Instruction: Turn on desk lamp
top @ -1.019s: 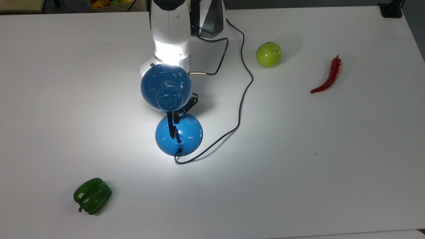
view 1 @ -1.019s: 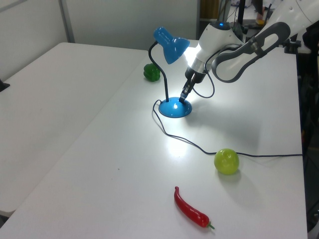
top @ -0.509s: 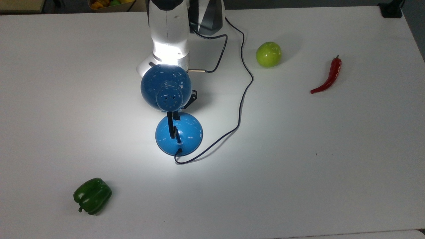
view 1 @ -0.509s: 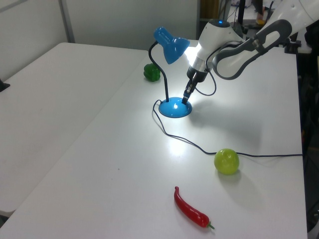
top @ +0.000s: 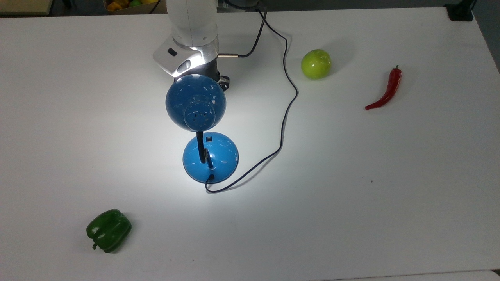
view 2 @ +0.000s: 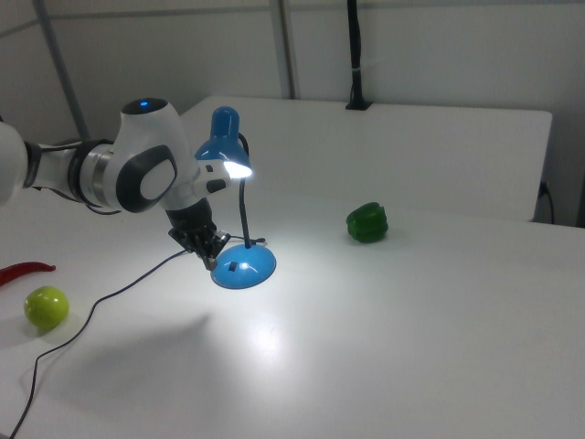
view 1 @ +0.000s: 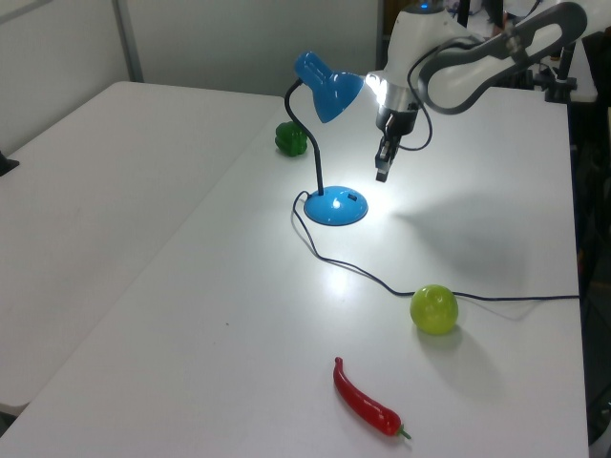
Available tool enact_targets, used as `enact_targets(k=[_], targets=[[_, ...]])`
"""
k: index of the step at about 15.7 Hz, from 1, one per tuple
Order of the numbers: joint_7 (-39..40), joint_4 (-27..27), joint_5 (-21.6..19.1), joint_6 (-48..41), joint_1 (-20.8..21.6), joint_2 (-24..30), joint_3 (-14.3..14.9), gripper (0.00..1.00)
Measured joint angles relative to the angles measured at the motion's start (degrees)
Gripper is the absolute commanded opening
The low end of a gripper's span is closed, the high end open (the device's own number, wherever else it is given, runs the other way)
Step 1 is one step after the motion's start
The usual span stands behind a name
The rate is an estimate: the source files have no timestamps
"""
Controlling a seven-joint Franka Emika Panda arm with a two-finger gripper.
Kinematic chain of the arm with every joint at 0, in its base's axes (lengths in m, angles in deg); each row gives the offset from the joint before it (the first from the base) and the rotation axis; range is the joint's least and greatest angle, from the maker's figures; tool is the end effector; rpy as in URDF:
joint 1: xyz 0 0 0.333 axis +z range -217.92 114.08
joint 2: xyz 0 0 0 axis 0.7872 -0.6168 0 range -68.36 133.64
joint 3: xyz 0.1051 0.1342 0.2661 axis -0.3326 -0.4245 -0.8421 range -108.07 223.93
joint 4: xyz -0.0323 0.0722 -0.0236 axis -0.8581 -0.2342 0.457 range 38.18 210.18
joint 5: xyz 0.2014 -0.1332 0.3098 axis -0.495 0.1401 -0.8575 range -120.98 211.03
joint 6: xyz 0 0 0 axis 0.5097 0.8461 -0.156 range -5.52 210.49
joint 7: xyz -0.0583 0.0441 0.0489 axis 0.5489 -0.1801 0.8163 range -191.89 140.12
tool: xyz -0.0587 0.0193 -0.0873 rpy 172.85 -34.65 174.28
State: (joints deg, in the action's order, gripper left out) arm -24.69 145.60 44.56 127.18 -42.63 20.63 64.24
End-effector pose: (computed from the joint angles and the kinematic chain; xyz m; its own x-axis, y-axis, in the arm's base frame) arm 0.6138 0.0349 0.3898 0.9868 0.0724 0.1447 0.0704 -0.9973 0.0191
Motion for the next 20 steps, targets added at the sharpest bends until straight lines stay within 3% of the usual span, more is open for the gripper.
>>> enact_targets(k=[1,5,6,10,13,16,20], targets=[[0.0,0.0,0.0,-3.2,0.0,1.1,0.0,0.17],[0.0,-0.3,0.0,-16.5,-0.3,7.4,0.1,0.92],[0.0,-0.4,0.0,-20.0,-0.5,9.4,0.2,1.0],[-0.4,-3.3,0.0,-31.3,-1.1,15.0,0.4,1.0],[-2.1,-9.5,-0.6,-38.9,-2.0,15.8,0.5,1.0],[-3.9,-15.1,-3.5,-42.3,-2.7,15.7,0.5,1.0],[-7.4,-19.2,-4.2,-42.9,-2.8,15.6,-0.4,1.0]])
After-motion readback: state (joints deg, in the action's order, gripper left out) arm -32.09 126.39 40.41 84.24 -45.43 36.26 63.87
